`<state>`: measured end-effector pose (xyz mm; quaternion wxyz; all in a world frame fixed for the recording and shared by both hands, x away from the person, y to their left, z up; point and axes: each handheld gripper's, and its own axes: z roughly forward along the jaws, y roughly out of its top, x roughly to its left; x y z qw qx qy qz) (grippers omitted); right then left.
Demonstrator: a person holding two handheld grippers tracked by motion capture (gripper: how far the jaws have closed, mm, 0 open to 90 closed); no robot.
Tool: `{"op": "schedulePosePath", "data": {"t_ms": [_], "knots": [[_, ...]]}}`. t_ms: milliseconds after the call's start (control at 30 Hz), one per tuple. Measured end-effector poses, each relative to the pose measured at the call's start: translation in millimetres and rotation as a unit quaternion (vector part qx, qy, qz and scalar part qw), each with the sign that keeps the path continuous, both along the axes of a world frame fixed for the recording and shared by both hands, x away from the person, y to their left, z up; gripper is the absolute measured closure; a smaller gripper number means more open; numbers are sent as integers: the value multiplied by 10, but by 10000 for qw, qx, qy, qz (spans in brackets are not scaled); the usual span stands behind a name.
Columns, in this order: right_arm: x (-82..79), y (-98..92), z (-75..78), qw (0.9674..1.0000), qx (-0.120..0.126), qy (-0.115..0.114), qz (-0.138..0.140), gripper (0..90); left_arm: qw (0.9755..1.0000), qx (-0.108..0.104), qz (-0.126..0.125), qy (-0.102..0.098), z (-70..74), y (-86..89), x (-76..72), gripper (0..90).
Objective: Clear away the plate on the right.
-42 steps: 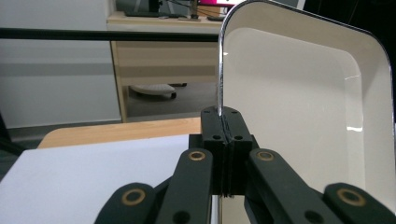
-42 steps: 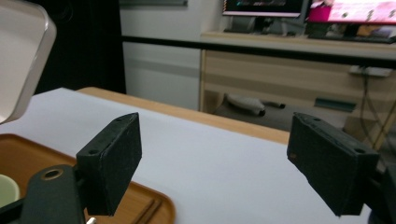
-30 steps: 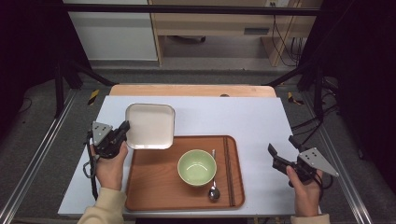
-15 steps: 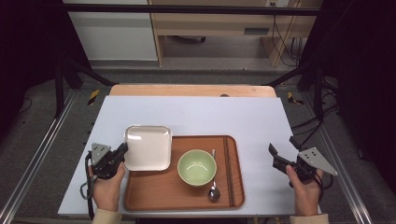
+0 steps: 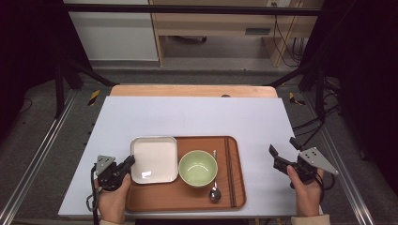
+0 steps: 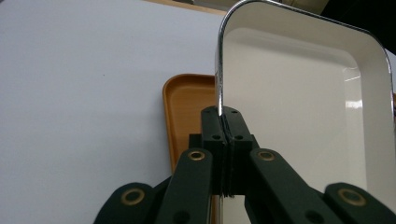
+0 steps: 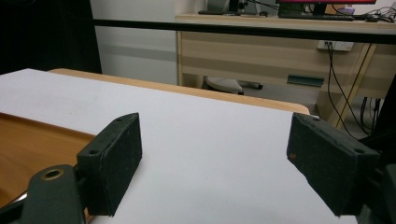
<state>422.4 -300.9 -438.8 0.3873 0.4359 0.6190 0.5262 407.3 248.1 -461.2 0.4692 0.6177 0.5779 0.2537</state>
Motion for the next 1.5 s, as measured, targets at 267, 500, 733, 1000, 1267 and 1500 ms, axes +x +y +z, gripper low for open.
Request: {"op": "schedulePosePath", "data": {"t_ms": [267,500,733,1000,1267,1500], "knots": [[12,0,-13,9999,2,146,-1,183,9990,-117,-137,409,-34,-4,172,887],[27,1,-20,9996,-35,267,-1,182,9975,-10,-244,664,-20,-25,245,883],[33,2,-21,9996,-30,293,34,178,9961,118,-406,770,-65,-15,208,876],[50,21,-32,9990,-120,435,56,173,9937,363,-605,867,-89,-57,198,867],[57,24,-36,9988,-148,453,72,169,9948,548,-693,501,-61,-117,181,709],[71,43,-39,9985,-197,498,86,145,9912,781,-1064,-143,14,-200,220,546]]}}
